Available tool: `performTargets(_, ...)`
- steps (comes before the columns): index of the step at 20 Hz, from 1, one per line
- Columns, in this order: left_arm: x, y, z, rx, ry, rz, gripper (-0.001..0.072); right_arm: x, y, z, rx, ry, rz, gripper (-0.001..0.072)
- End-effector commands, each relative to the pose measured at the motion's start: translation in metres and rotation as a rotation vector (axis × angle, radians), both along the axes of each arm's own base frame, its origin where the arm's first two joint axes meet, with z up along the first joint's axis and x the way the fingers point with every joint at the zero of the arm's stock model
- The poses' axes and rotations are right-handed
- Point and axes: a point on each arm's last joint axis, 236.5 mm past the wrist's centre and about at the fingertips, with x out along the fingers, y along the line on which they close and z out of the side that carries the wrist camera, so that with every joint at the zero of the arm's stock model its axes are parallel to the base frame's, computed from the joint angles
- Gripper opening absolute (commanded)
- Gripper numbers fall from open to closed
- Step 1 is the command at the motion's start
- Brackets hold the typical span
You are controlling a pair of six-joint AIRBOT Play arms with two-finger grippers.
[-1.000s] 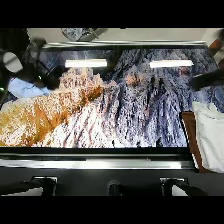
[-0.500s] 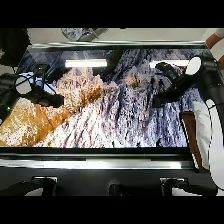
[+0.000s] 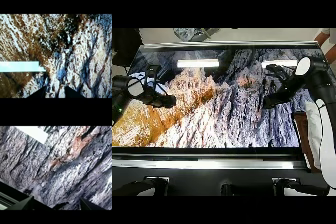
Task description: Fold the shirts.
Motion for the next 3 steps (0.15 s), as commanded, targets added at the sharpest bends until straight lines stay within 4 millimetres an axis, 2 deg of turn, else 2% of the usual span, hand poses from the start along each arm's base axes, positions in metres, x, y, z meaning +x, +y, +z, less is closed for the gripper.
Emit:
performTargets(1, 0.0001, 0.0001, 0.0003, 0.001, -0.002, 0.000, 0.0322, -0.0002, 0.0000, -0.0003, 0.000, 0.002, -0.001, 0.0673)
performTargets(3, 0.0001, 0.0001, 0.0003, 0.001, -0.002, 0.000, 0.0322, -0.0002, 0.0000, -0.0003, 0.000, 0.002, -0.001, 0.0673)
